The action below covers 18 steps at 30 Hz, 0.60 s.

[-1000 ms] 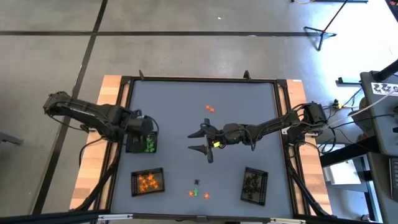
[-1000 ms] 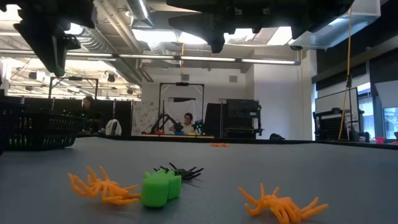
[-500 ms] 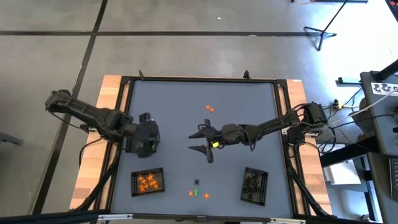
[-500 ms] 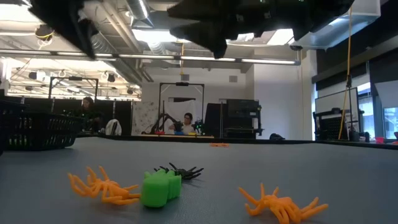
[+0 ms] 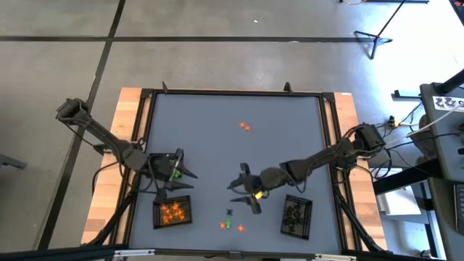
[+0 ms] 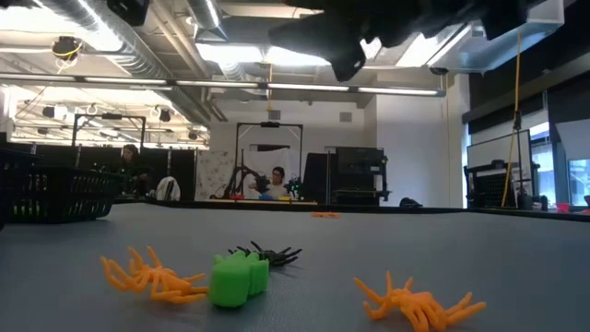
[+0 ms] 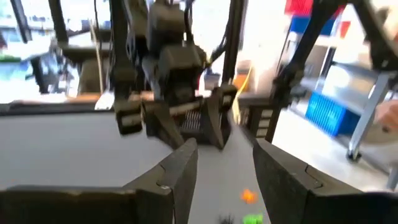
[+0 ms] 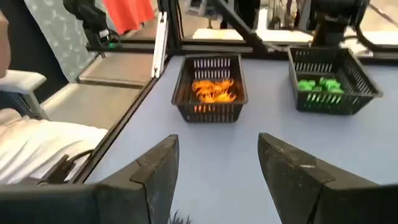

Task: Sort Halloween decoration
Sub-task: Put the black spider toy into the bottom right black bin

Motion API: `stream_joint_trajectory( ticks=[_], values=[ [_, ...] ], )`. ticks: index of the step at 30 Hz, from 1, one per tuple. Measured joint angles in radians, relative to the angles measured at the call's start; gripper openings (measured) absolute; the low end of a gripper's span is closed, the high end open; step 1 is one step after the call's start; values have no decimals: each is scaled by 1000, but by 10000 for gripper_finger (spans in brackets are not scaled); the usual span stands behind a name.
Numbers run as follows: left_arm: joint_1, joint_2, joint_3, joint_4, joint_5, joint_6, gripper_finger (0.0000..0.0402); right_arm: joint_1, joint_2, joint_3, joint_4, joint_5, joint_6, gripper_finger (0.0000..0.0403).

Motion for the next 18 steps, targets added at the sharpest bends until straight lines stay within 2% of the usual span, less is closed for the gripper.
stream_joint_trajectory(
  ticks=[6, 8, 18],
  values=[
    [-8, 52, -117, 278, -1, 23, 145, 82, 34, 79, -189, 81, 52, 216],
    [-8, 75, -131, 302, -2, 21, 144, 102, 51, 105, -264, 99, 55, 216],
    [1, 118, -132, 318, -20, 23, 144, 124, 259, 278, -380, 74, 161, 216]
  ],
)
